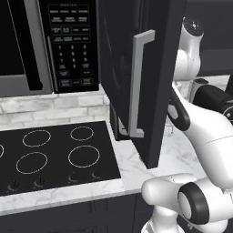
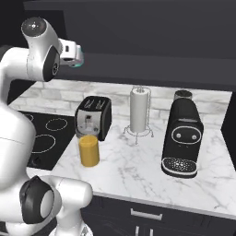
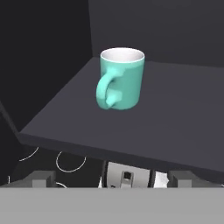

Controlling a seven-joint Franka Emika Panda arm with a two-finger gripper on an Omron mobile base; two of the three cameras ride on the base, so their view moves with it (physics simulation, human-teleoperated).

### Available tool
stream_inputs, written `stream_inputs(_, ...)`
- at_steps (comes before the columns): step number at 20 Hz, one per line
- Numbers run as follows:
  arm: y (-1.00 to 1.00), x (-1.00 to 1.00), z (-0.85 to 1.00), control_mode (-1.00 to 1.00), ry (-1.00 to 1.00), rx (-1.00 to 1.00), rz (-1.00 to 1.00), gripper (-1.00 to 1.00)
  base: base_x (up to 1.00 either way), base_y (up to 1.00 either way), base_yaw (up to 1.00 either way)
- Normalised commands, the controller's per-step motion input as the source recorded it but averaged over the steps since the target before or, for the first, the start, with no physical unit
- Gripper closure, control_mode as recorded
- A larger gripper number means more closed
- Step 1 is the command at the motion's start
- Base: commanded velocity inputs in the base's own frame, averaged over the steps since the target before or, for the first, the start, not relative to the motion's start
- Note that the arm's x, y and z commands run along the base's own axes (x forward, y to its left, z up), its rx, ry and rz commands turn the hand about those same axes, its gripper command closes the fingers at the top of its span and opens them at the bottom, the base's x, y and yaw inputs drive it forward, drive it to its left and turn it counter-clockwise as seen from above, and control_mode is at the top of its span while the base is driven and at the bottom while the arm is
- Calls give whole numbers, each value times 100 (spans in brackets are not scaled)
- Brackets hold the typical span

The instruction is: There is a tray on the dining counter. Grab the cup, mug, and pitcher and place them on the tray. The pitcher may be placed next to the tray if it cannot fit the tray.

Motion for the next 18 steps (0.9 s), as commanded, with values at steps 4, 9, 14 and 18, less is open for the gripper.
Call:
stream_inputs(4, 0, 32, -4, -100, 0, 0, 0, -100, 0, 0, 0)
stream_inputs(9, 6, 27, 0, -100, 1, 0, 0, -100, 0, 0, 0)
stream_inputs(14, 9, 25, 0, -100, 0, 0, 0, -100, 0, 0, 0)
stream_inputs(18, 10, 29, 0, -100, 0, 0, 0, -100, 0, 0, 0)
